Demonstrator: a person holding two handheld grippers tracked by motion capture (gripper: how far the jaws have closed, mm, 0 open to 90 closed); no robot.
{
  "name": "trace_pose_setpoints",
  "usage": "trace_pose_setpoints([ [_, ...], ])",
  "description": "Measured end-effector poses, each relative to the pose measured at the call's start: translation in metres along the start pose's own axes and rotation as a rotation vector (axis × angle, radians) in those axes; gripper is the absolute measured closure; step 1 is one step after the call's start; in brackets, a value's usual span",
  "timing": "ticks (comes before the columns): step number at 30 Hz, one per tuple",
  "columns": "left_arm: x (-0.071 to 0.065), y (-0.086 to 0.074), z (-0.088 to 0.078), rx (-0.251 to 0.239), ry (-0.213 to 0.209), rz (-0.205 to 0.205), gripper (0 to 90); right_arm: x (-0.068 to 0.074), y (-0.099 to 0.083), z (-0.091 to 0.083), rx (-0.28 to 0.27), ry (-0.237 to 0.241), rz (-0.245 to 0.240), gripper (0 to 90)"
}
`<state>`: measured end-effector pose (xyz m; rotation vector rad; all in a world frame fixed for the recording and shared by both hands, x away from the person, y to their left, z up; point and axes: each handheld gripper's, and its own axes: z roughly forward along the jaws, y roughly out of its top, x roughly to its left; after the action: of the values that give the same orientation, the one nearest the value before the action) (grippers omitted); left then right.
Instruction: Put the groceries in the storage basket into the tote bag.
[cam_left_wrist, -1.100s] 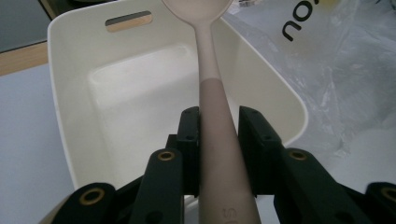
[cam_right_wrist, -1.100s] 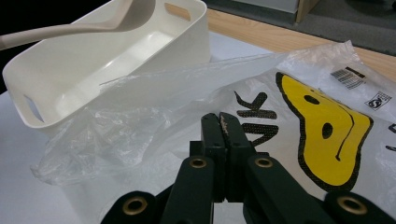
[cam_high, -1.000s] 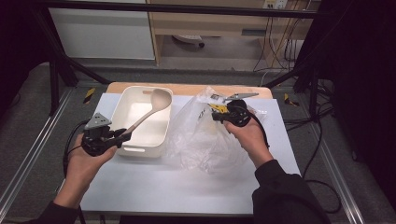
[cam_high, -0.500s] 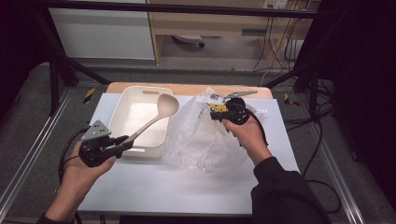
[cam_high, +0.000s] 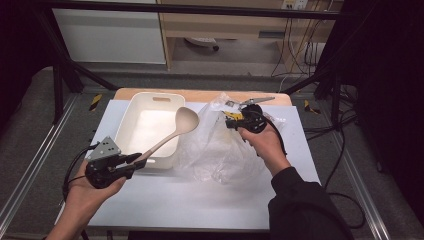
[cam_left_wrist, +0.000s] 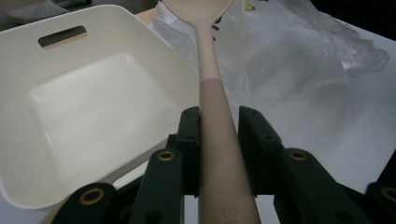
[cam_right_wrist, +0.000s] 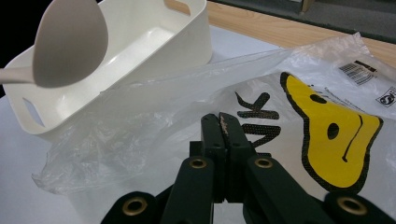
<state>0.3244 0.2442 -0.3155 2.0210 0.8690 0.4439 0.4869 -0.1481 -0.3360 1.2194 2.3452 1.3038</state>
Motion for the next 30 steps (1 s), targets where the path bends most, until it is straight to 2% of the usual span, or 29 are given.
trace_pose_setpoints([
  [4, -0.011, -0.001, 0.008, 0.034, -0.025, 0.033, 70.3, 0.000, 0.000, 0.002, 0.000, -0.001, 0.000, 90.0],
  [15, -0.036, -0.008, 0.031, 0.106, -0.088, 0.075, 70.3, 0.001, 0.000, 0.004, 0.005, -0.001, -0.002, 90.0],
  [22, -0.045, -0.011, 0.050, 0.141, -0.115, 0.076, 70.3, 0.003, 0.000, 0.004, 0.005, -0.001, -0.006, 90.0],
  [30, -0.057, -0.005, 0.069, 0.151, -0.134, 0.080, 70.3, 0.003, -0.001, 0.005, 0.001, -0.002, -0.004, 90.0],
])
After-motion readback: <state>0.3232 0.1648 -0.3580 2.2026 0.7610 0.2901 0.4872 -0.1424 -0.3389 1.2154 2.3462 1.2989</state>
